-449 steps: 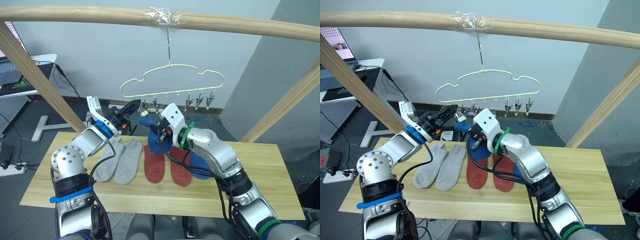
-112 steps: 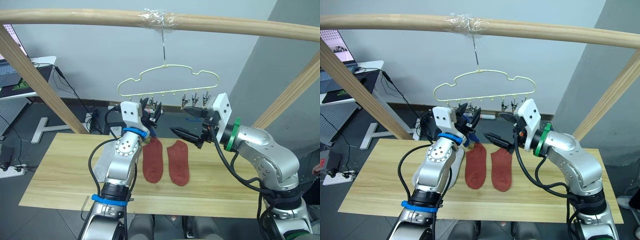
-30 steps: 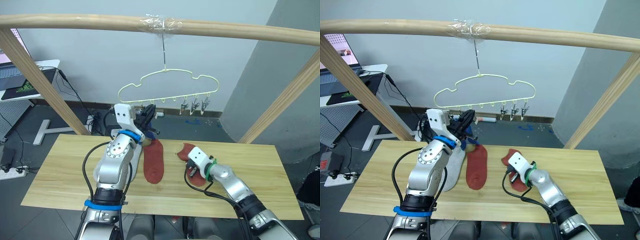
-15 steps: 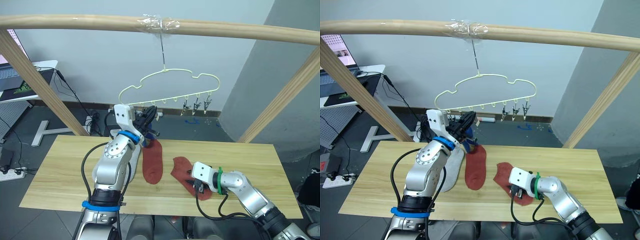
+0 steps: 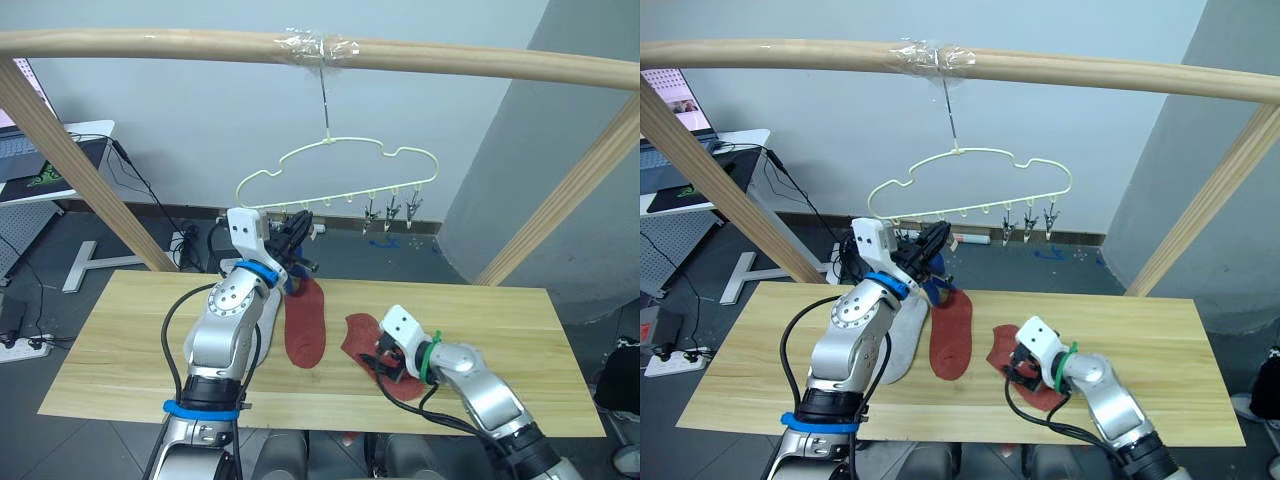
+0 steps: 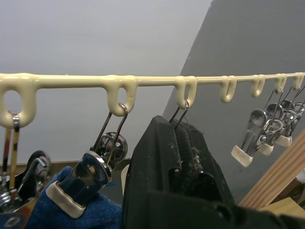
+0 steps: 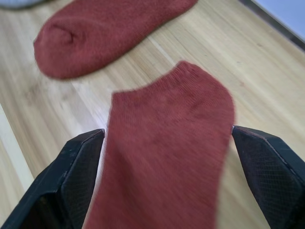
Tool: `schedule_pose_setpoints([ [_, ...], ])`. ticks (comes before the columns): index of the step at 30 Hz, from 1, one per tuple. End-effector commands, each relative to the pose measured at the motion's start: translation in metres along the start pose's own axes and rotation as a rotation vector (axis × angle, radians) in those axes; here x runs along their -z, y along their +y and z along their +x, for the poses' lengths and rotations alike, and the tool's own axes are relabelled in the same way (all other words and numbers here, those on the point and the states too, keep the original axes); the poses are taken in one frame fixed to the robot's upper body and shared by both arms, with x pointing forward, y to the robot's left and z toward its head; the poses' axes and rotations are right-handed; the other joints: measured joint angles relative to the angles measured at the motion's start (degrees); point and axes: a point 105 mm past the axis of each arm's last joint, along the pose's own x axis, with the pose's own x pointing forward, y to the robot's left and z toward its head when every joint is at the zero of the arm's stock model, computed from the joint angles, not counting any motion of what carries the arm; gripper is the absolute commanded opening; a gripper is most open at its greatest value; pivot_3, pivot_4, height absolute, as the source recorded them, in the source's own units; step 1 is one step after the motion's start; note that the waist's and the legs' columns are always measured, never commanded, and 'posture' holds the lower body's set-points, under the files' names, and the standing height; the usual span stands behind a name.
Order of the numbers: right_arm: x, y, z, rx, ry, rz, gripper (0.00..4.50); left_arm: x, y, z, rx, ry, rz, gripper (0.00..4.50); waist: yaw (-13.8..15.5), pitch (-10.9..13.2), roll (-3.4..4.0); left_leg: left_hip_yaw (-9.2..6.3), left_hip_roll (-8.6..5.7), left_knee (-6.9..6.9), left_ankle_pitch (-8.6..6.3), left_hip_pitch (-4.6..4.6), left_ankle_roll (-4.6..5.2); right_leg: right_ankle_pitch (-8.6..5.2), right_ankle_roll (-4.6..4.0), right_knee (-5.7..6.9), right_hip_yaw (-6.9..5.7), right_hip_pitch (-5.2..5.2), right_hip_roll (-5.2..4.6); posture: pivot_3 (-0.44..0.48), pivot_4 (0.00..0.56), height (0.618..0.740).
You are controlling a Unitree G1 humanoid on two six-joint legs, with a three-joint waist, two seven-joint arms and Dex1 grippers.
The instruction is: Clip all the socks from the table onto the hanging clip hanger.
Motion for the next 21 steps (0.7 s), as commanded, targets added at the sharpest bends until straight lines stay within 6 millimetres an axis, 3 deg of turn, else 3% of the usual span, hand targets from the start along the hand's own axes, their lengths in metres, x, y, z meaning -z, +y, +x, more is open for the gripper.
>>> schedule_pose_setpoints([
  [1,0.009,0.002,0.007,0.042,0.045,-0.001,4.45,0.005,0.000,0.000,0.003,0.022,0.007,0.00,0.0,0.0,0.01,0.00,0.00,0.00,0.00,0.00,0.00,0.00,0.00,-0.01,0.00,-0.01,0.00,0.099,0.176,0.740],
  [9,0.035,-0.004,0.018,0.097,0.131,0.016,4.45,0.003,0.002,0.000,0.001,0.020,0.013,0.00,-0.1,0.0,0.01,0.00,0.00,0.00,0.00,0.06,0.01,0.00,0.00,0.02,-0.01,0.02,0.02,0.105,0.174,0.740],
  [10,0.038,-0.005,0.019,0.098,0.140,0.017,4.29,0.003,0.001,0.000,0.001,0.020,0.011,0.00,-0.1,0.0,0.01,0.00,0.00,0.01,0.00,0.07,0.01,0.00,0.00,0.02,-0.01,0.04,0.03,0.105,0.174,0.740],
  [13,0.046,-0.002,0.018,0.084,0.156,0.036,3.57,0.003,0.000,0.000,0.002,0.017,0.007,0.00,0.0,0.0,0.01,0.01,0.00,0.00,0.00,0.16,0.01,0.00,0.00,0.01,0.00,0.15,0.05,0.105,0.174,0.740],
  [21,0.046,-0.018,0.006,0.094,0.115,-0.032,0.76,0.003,-0.001,0.000,0.008,0.018,-0.002,0.00,0.0,0.0,0.01,0.00,-0.02,0.01,0.00,0.18,0.01,0.00,0.00,0.00,0.01,0.19,0.04,0.105,0.173,0.740],
])
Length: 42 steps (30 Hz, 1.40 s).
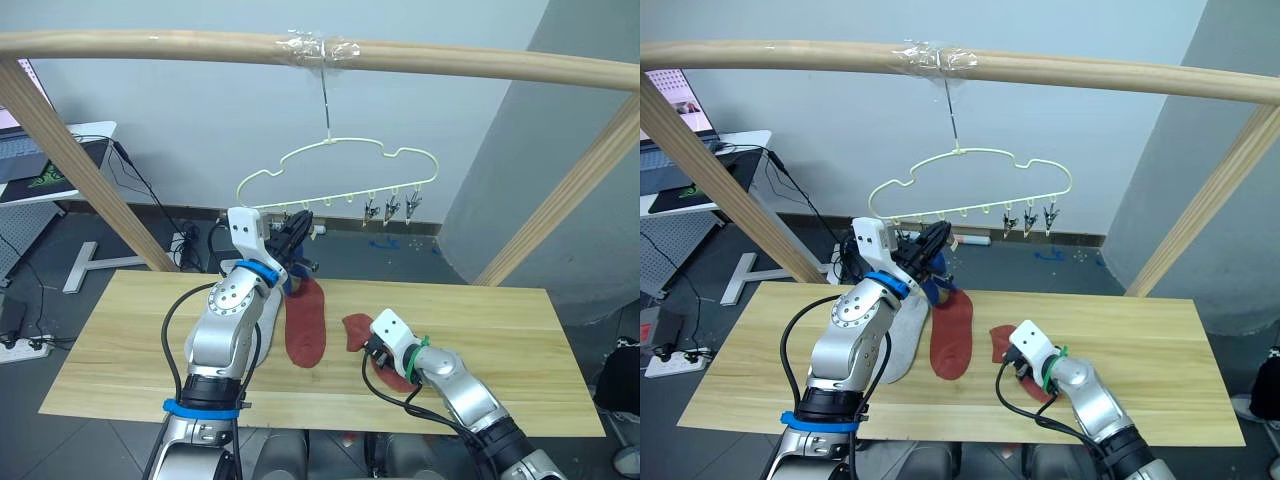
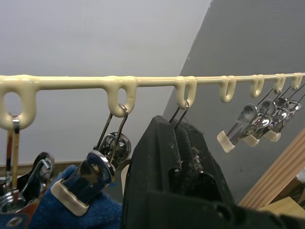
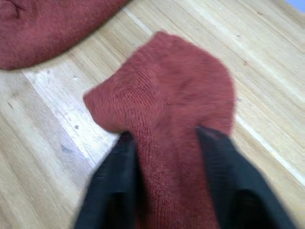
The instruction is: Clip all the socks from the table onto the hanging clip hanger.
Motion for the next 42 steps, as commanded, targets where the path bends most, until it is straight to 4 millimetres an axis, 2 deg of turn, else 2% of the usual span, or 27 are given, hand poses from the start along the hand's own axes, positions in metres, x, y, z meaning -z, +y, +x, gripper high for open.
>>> schedule_pose_setpoints([
  [1,0.021,-0.011,-0.009,0.008,0.048,-0.066,0.38,0.003,-0.001,0.000,0.008,0.012,-0.004,0.00,0.0,0.0,0.00,0.00,0.00,0.00,0.00,0.00,0.00,0.00,0.00,0.00,0.00,0.00,0.00,0.105,0.173,0.740],
  [2,0.021,-0.013,-0.011,0.005,0.044,-0.096,0.05,0.003,-0.001,0.000,0.008,0.012,-0.005,0.00,0.0,0.0,0.00,0.01,-0.01,0.00,0.00,0.00,0.00,0.00,0.00,0.00,0.00,0.00,0.00,0.105,0.173,0.740],
  [3,0.021,-0.014,-0.012,0.003,0.040,-0.113,0.02,0.003,-0.001,0.000,0.009,0.011,-0.006,0.00,0.0,0.0,0.00,0.01,-0.02,0.00,0.00,0.00,0.00,0.00,0.00,-0.01,0.00,0.00,0.00,0.105,0.173,0.740],
  [4,0.014,-0.017,-0.014,0.010,0.009,-0.130,0.02,0.002,-0.001,0.001,0.011,0.011,-0.012,0.00,0.0,0.0,0.00,0.01,-0.02,0.00,0.00,0.00,0.00,0.00,0.00,-0.02,0.00,0.00,0.00,0.105,0.173,0.740],
  [6,-0.011,-0.024,-0.023,0.020,-0.092,-0.228,0.02,0.003,-0.001,0.001,0.014,0.019,-0.079,0.00,0.1,0.0,0.00,0.00,0.00,-0.01,0.00,-0.01,0.00,0.00,0.00,-0.01,0.00,-0.01,0.00,0.108,0.165,0.740],
  [9,-0.075,-0.026,-0.042,0.050,-0.349,-0.428,0.02,0.012,0.005,-0.003,-0.007,0.080,-0.336,0.00,-0.3,0.0,0.01,0.02,0.02,-0.01,0.00,-0.09,0.00,0.00,0.00,0.00,-0.01,-0.10,0.00,0.103,0.161,0.740],
  [10,-0.085,-0.023,-0.046,0.050,-0.392,-0.482,0.02,0.014,0.007,-0.004,-0.019,0.093,-0.377,0.00,-0.7,0.0,0.01,0.02,0.04,-0.01,0.00,-0.11,-0.01,0.00,0.00,0.00,-0.02,-0.12,0.01,0.103,0.161,0.740],
  [13,-0.098,-0.019,-0.049,0.042,-0.442,-0.491,0.02,0.013,0.008,-0.003,-0.036,0.103,-0.601,0.00,-1.0,0.0,-0.03,-0.05,0.08,-0.01,0.00,-0.04,-0.01,0.00,0.01,0.02,-0.06,-0.05,0.06,0.100,0.153,0.740],
  [15,-0.126,-0.020,-0.055,0.088,-0.538,-0.489,0.02,0.006,0.003,-0.003,0.008,0.101,-0.826,0.00,-1.0,-0.1,-0.05,-0.11,0.07,-0.01,0.00,-0.03,-0.02,0.00,0.01,0.00,-0.11,0.00,0.06,0.098,0.144,0.740],
  [18,-0.154,-0.022,-0.062,0.148,-0.627,-0.465,0.02,-0.004,-0.005,-0.005,0.094,0.108,-0.973,0.00,-1.1,-0.1,-0.05,-0.08,0.05,0.03,0.00,-0.07,-0.02,0.00,0.01,0.01,-0.07,-0.03,-0.01,0.098,0.144,0.740],
  [22,-0.156,-0.023,-0.061,0.169,-0.631,-0.449,0.02,-0.009,-0.006,-0.008,0.113,0.129,-0.968,0.00,-0.9,-0.1,-0.07,-0.11,0.03,0.04,0.01,-0.08,-0.04,0.00,0.02,0.00,-0.08,-0.02,-0.04,0.095,0.139,0.740],
  [30,-0.165,-0.025,-0.073,0.195,-0.693,-0.457,0.02,-0.011,-0.003,-0.009,0.114,0.132,-0.966,0.00,-0.4,-0.1,-0.07,-0.08,0.01,0.03,0.02,-0.08,-0.05,0.01,0.00,0.00,-0.06,-0.03,-0.11,0.095,0.143,0.740],
  [35,-0.162,-0.020,-0.081,0.165,-0.734,-0.468,0.02,-0.014,0.007,-0.008,0.090,0.107,-0.997,0.00,-0.3,-0.1,-0.07,-0.08,0.00,0.02,0.01,-0.08,-0.05,0.01,0.00,0.00,-0.07,-0.04,-0.11,0.096,0.148,0.740],
  [39,-0.162,-0.017,-0.083,0.157,-0.749,-0.465,0.02,-0.017,0.006,-0.007,0.103,0.099,-1.039,0.00,-0.3,-0.1,-0.07,-0.06,0.00,0.03,0.01,-0.08,-0.04,0.01,0.00,0.00,-0.05,-0.04,-0.11,0.096,0.148,0.740],
  [42,-0.164,-0.018,-0.083,0.164,-0.758,-0.458,0.02,-0.017,-0.002,-0.008,0.136,0.115,-1.047,0.00,-0.3,-0.1,-0.07,-0.07,0.00,0.03,0.01,-0.08,-0.04,0.01,0.00,0.00,-0.06,-0.04,-0.11,0.095,0.149,0.740],
])
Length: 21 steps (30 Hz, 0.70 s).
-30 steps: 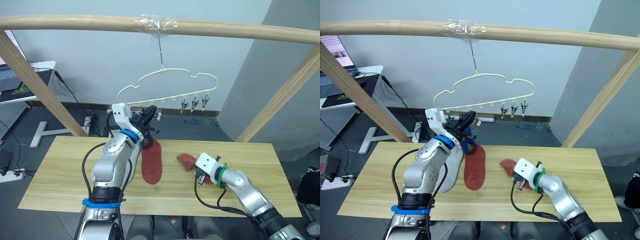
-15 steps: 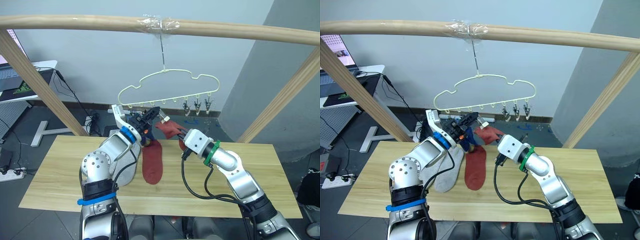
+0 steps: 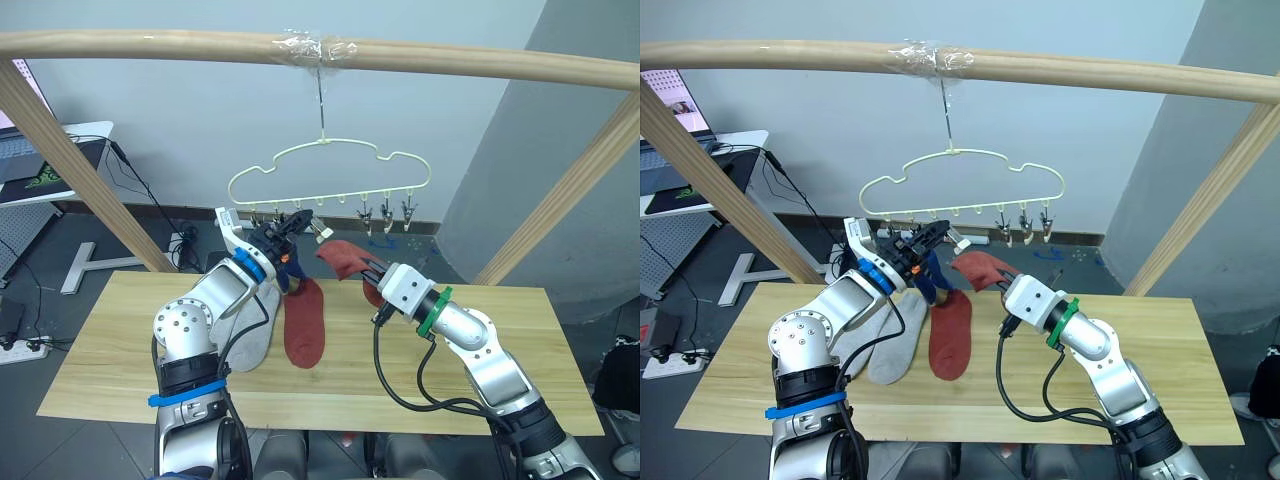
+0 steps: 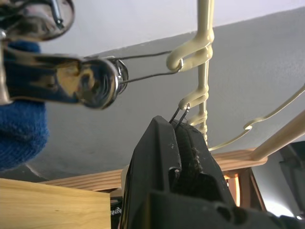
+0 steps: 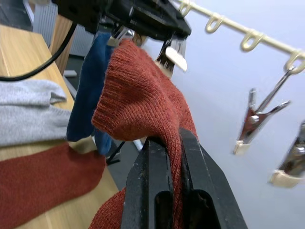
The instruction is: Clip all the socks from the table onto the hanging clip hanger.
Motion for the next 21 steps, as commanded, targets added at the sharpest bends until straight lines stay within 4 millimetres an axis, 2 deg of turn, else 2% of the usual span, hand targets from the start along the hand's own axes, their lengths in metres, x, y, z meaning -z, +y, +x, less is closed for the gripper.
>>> schedule_pose_setpoints([
  [1,-0.019,-0.007,0.001,0.027,-0.077,-0.022,0.02,0.007,-0.006,-0.001,0.029,0.026,-0.018,0.00,0.0,0.0,0.00,0.00,0.00,0.00,0.00,0.00,0.00,0.00,0.00,0.00,-0.01,0.00,0.00,0.095,0.149,0.740],
  [10,-0.020,-0.009,0.012,0.042,-0.085,0.001,0.02,0.012,-0.014,0.001,0.061,0.044,-0.034,0.00,0.1,0.0,0.00,0.00,0.00,0.00,0.00,0.00,0.00,0.00,0.00,0.00,0.00,0.00,0.00,0.095,0.150,0.740],
  [16,-0.020,-0.011,0.016,0.048,-0.083,0.000,0.02,0.011,-0.012,-0.003,0.053,0.044,0.043,0.00,0.2,0.0,0.00,0.00,0.00,0.00,0.00,-0.04,-0.01,0.00,-0.01,-0.01,0.01,-0.03,-0.01,0.098,0.155,0.740],
  [21,-0.017,-0.009,0.016,0.042,-0.069,0.023,0.00,0.007,-0.015,-0.004,0.069,0.025,0.023,1.46,0.4,0.0,-0.01,-0.02,0.02,0.00,0.00,-0.08,0.00,0.01,-0.01,-0.02,-0.01,-0.06,-0.05,0.103,0.160,0.740],
])
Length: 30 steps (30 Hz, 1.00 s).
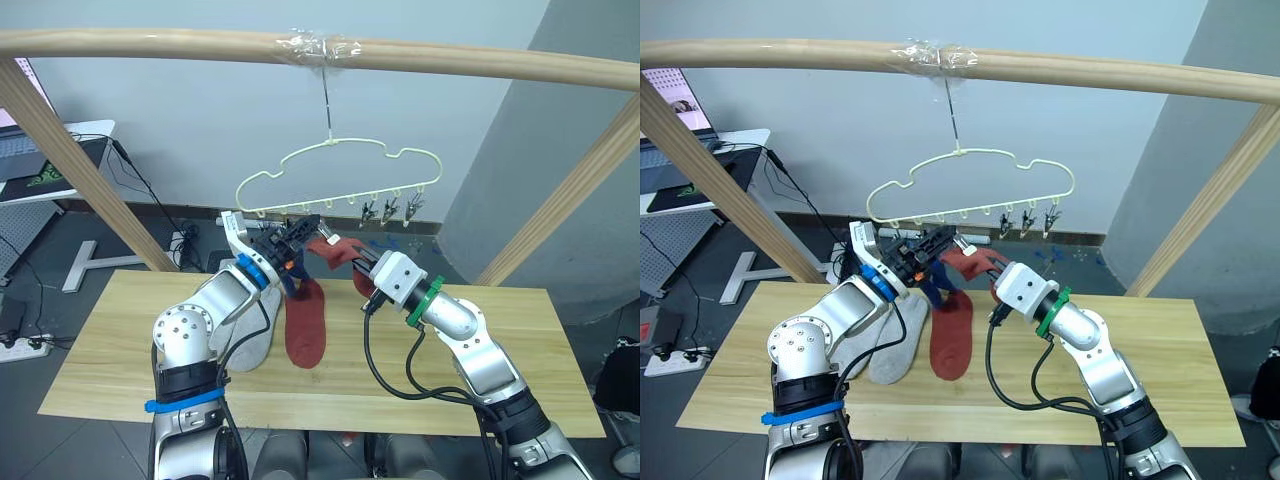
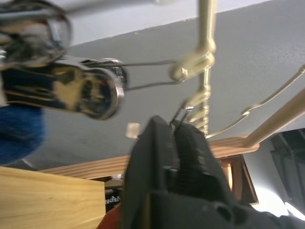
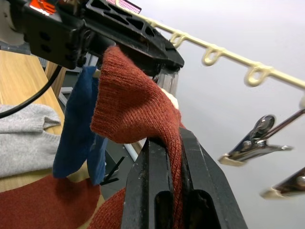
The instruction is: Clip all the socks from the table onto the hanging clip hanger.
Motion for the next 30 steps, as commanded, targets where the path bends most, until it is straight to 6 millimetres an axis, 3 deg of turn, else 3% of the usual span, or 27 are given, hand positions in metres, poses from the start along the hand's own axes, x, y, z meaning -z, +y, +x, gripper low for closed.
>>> schedule_pose_setpoints([
  [1,-0.006,-0.004,0.001,0.016,-0.022,0.007,0.00,-0.006,-0.012,-0.001,0.042,-0.017,0.023,1.89,0.1,0.0,0.00,0.00,0.00,0.00,0.00,0.00,0.00,0.00,0.00,0.00,0.00,0.00,0.00,0.103,0.160,0.740],
  [4,-0.001,-0.001,0.002,0.010,0.002,0.038,0.00,-0.007,-0.010,-0.006,0.013,0.030,0.130,2.80,0.1,0.0,0.00,0.01,0.00,0.00,0.00,0.00,0.00,0.00,0.00,0.00,0.00,-0.01,0.00,0.103,0.160,0.740],
  [8,0.009,-0.002,0.002,0.019,0.050,0.097,0.00,-0.013,-0.025,-0.017,0.047,0.079,0.229,3.96,0.1,0.0,0.00,0.00,0.03,-0.04,0.00,-0.08,0.00,0.00,-0.02,0.04,0.00,-0.15,0.06,0.112,0.162,0.740],
  [12,0.019,-0.003,0.001,0.033,0.097,0.181,0.00,-0.008,-0.033,-0.034,0.024,0.175,0.512,3.96,0.1,0.0,0.00,0.03,0.06,-0.05,0.00,-0.15,0.00,0.01,-0.04,0.04,0.05,-0.22,0.00,0.122,0.161,0.740],
  [15,0.020,0.000,0.003,0.020,0.104,0.232,0.86,-0.009,-0.037,-0.044,-0.048,0.152,0.802,3.99,0.2,0.0,0.01,0.04,0.08,-0.07,-0.01,-0.15,0.00,0.04,-0.11,0.01,0.08,-0.22,-0.09,0.141,0.157,0.740],
  [19,0.021,0.003,0.000,0.006,0.114,0.272,2.12,0.009,-0.038,-0.057,0.070,0.275,0.801,3.99,0.3,0.0,0.02,0.03,0.08,-0.08,-0.01,-0.17,0.02,0.00,-0.06,-0.01,0.05,-0.22,-0.13,0.146,0.156,0.740],
  [23,0.022,0.007,-0.011,0.012,0.141,0.355,3.56,0.006,-0.026,-0.072,0.106,0.246,0.806,3.99,0.3,0.1,0.10,0.03,0.09,-0.12,-0.01,-0.16,0.02,-0.08,-0.14,-0.01,0.03,-0.24,-0.12,0.146,0.156,0.740],
  [26,0.020,0.000,-0.020,0.094,0.163,0.427,4.49,0.019,-0.017,-0.083,0.130,0.303,0.939,3.99,0.3,0.1,0.12,0.06,0.10,-0.14,-0.01,-0.20,0.03,-0.08,-0.15,0.00,0.04,-0.32,-0.10,0.147,0.150,0.740],
  [30,-0.004,-0.021,-0.024,0.248,0.133,0.521,4.49,0.025,-0.016,-0.091,0.156,0.292,0.965,3.99,0.3,0.1,0.15,0.10,0.19,-0.23,-0.01,-0.23,0.03,-0.12,-0.21,0.02,0.09,-0.42,-0.11,0.139,0.148,0.740],
])
